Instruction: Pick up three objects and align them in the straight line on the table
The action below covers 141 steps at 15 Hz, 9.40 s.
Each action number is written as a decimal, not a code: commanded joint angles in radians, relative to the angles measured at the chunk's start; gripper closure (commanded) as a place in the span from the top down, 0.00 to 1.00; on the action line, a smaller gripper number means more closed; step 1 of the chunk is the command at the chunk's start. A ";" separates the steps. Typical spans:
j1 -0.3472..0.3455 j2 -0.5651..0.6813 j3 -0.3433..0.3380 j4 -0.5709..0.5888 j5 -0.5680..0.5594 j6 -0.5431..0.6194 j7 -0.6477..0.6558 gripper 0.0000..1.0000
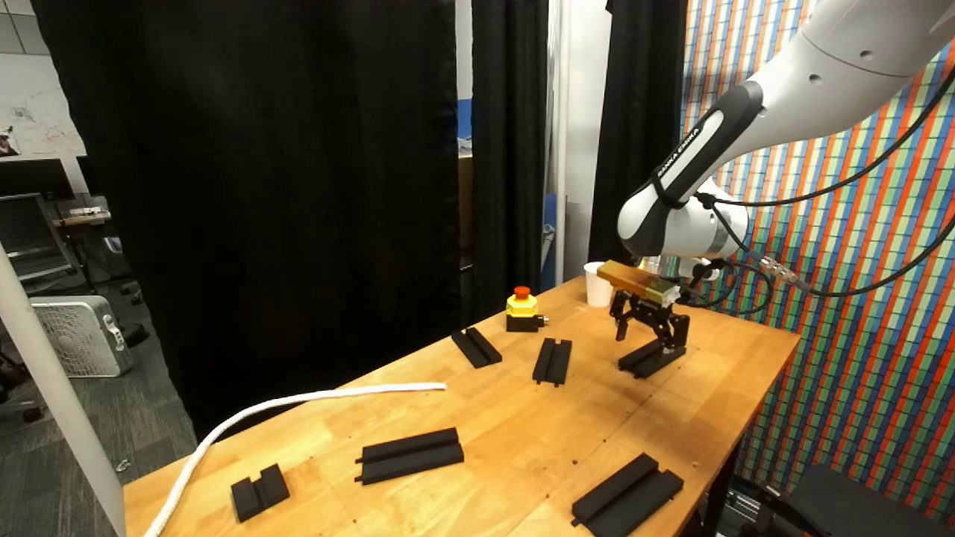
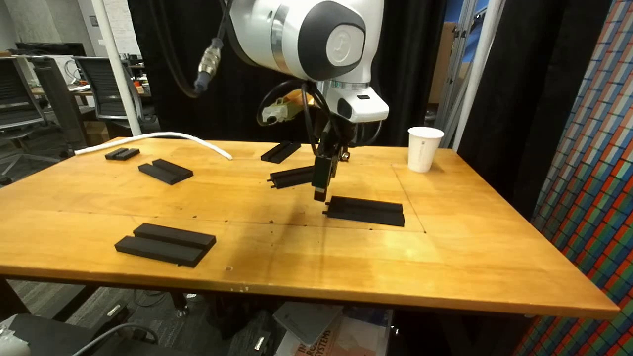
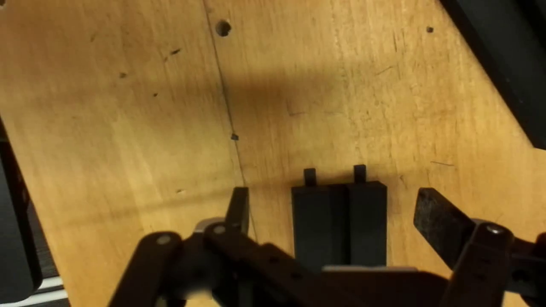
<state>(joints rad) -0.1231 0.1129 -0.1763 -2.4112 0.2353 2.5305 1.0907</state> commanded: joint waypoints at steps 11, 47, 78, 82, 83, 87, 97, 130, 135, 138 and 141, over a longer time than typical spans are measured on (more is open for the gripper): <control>-0.077 0.213 -0.013 0.220 0.043 -0.093 -0.296 1.00; 0.138 0.249 0.207 0.136 0.534 -0.074 -0.308 0.46; 0.203 0.130 0.130 0.388 -0.196 -0.350 0.041 1.00; 0.201 0.252 0.133 0.494 -0.210 -0.247 0.034 1.00; 0.203 0.287 0.134 0.515 -0.199 -0.218 0.031 1.00; 0.229 0.395 0.121 0.577 -0.198 -0.170 0.067 1.00; 0.241 0.435 0.071 0.606 -0.205 -0.171 0.106 1.00; 0.316 0.327 0.152 0.530 -0.122 -0.113 0.186 0.46; 0.346 0.287 0.246 0.484 -0.005 -0.150 0.265 0.46; 0.354 0.276 0.291 0.461 0.075 -0.162 0.294 0.46; 0.359 0.266 0.322 0.436 0.140 -0.154 0.325 0.46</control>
<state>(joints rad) 0.2307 0.4253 0.1250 -1.9344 0.3150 2.3815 1.3766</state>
